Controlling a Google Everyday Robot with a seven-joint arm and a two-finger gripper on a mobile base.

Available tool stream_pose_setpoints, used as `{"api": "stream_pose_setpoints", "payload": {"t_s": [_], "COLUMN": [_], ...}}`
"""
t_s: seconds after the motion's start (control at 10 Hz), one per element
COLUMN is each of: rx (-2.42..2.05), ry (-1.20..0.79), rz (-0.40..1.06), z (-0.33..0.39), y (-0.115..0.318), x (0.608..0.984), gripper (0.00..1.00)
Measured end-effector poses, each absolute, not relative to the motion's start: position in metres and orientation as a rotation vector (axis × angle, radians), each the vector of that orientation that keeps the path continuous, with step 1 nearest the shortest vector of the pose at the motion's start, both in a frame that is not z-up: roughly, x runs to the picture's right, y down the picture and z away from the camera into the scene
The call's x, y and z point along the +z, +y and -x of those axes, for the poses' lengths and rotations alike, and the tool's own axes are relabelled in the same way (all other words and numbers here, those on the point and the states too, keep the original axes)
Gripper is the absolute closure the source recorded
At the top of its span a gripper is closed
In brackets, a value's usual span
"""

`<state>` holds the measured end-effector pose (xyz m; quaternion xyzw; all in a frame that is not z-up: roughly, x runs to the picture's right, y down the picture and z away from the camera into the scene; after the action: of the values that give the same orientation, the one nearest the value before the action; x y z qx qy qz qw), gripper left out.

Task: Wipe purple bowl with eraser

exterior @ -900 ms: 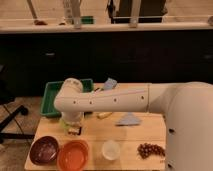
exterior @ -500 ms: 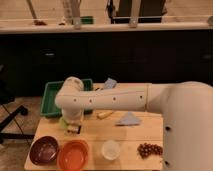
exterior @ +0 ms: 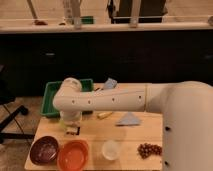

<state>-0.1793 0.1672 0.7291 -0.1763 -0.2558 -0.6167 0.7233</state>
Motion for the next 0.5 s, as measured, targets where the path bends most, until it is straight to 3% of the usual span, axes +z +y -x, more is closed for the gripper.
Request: {"api": "stream_pose_setpoints", "payload": {"t_s": [0.5], "rx": [-1.457], "ry": [-0.680], "rz": [0.393], "z": [0.239], "y": [0.183], "x": [0.712], "gripper": [1.00]}}
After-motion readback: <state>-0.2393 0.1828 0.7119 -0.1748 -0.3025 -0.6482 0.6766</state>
